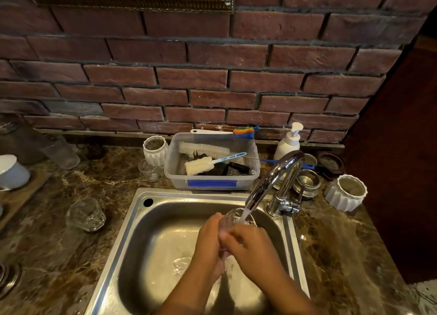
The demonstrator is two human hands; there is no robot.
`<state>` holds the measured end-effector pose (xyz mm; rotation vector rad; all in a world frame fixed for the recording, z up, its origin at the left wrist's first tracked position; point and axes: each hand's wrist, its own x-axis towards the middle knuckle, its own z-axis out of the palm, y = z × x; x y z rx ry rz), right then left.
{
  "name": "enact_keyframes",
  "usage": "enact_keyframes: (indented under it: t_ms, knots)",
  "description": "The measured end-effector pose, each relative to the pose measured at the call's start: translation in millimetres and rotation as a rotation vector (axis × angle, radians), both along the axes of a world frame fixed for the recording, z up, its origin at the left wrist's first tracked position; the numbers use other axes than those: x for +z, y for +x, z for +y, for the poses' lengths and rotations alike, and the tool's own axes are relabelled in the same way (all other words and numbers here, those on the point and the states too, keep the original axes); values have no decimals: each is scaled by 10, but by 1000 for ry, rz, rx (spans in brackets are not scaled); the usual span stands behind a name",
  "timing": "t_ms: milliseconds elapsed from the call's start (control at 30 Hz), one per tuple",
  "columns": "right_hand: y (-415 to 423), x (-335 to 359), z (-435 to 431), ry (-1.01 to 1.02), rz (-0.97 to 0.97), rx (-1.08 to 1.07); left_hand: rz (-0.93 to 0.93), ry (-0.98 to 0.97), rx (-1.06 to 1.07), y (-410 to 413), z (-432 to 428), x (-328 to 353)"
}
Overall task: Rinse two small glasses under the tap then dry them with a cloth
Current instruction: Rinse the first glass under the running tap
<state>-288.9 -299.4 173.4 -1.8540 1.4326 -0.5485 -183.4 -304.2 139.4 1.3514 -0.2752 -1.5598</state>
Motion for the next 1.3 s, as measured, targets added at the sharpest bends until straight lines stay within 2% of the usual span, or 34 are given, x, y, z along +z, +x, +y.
enact_keyframes:
  t_ms: [67,100,200,300,367,433,500,533,667,733,833,967,1033,1067,1133,1233,1300]
  knots:
    - [103,-16,-4,138,-189,-255,-213,-101,11,-70,51,-83]
    - [136,-37,-11,180,-223,-317,-296,-125,-2,-81,69,-120]
    - [103,-43,3,175,-205,-248,-405,-87,-77,-47,64,-124]
    - [-49,-13,-9,45,-63,52,-179,100,-145,73,-17,-28]
    - [-143,-12,-68,-60,150,290,-12,170,-272,251,-72,-14]
    - [-189,4,-121,-135,292,406,175,183,-328,357,-104,-55]
    - [-173,38,-113,-118,278,389,192,170,-307,304,-102,-43]
    - [-136,36,-80,-84,233,325,136,153,-251,241,-89,-55]
    - [97,-31,-5,121,-79,-171,-145,-14,-17,-31,-20,-114]
    - [119,-79,-35,194,-155,-229,-194,-35,-4,-78,25,-121]
    - [-6,-56,-53,178,-131,-29,-192,13,-40,-16,17,-101]
    - [-203,28,-149,-8,187,349,131,198,-232,212,-74,-23]
    - [-231,8,-187,-40,254,376,240,216,-249,250,-90,-24]
    - [-212,-13,-181,-36,262,352,237,210,-224,214,-93,-10]
    - [-132,-18,-117,-9,204,231,110,158,-125,102,-69,8]
    - [7,-29,-28,146,-125,-157,-140,-11,-33,-83,-25,-68]
    - [55,-39,-20,270,-266,-313,-278,-49,-45,-149,18,-130]
